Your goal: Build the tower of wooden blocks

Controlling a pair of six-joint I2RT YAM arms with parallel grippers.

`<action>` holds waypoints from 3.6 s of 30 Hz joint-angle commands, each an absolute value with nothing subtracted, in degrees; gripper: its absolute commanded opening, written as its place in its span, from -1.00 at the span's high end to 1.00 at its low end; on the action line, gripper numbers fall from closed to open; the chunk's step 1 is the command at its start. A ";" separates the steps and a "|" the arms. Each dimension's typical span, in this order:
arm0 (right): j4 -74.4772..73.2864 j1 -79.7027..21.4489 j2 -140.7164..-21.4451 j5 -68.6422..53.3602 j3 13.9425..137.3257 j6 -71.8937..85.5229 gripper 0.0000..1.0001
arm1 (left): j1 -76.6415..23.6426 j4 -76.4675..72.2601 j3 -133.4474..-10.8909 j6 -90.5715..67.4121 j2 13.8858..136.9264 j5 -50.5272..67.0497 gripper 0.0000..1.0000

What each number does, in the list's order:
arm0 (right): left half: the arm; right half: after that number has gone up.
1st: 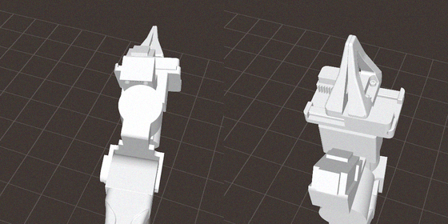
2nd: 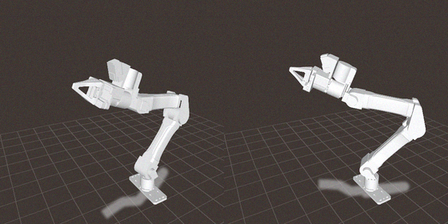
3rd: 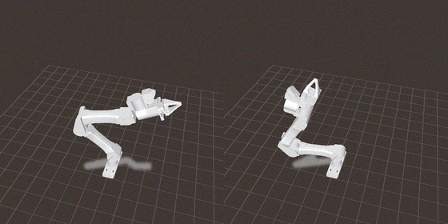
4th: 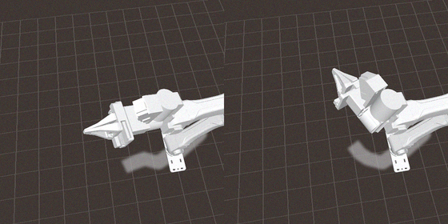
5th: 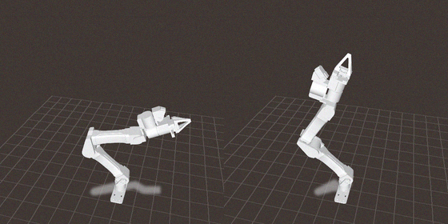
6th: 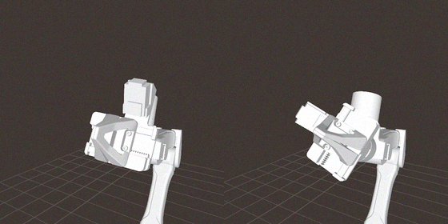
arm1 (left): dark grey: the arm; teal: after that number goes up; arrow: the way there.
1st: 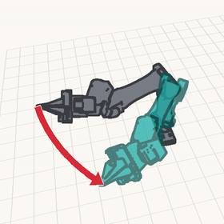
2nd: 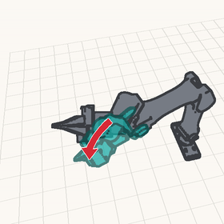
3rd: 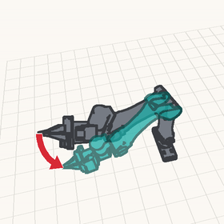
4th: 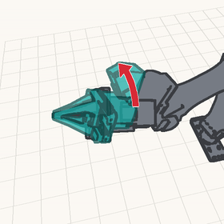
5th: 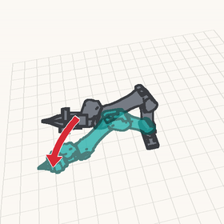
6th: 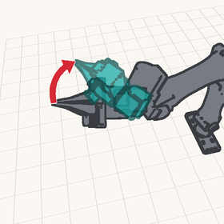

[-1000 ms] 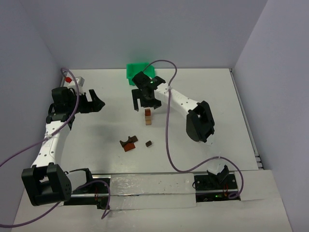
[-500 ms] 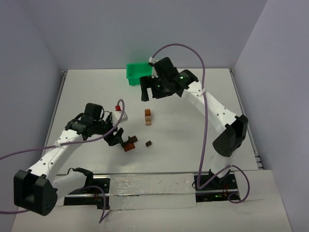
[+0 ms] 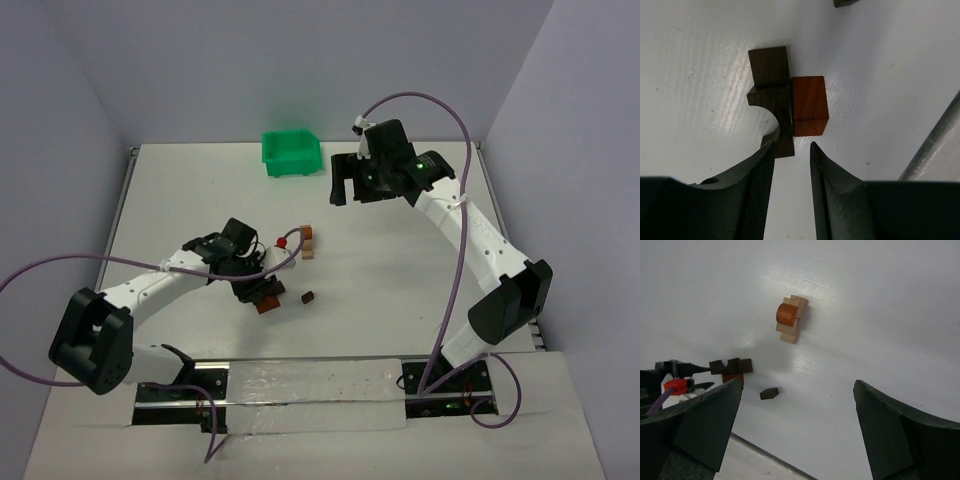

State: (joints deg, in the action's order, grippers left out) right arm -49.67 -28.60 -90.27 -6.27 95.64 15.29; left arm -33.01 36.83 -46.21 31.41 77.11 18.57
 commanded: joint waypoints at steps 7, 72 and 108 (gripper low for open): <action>-47.46 -28.13 -86.92 -8.88 95.89 14.50 -0.99 | -34.14 32.43 -51.09 31.99 81.65 15.12 0.30; -46.65 -27.13 -87.14 -12.50 94.55 14.04 -0.98 | -35.07 33.64 -47.62 38.78 85.47 14.77 0.69; -32.09 -47.80 -85.22 -28.76 89.29 -24.95 -0.99 | -14.94 -16.44 -45.06 -60.61 67.79 61.83 1.00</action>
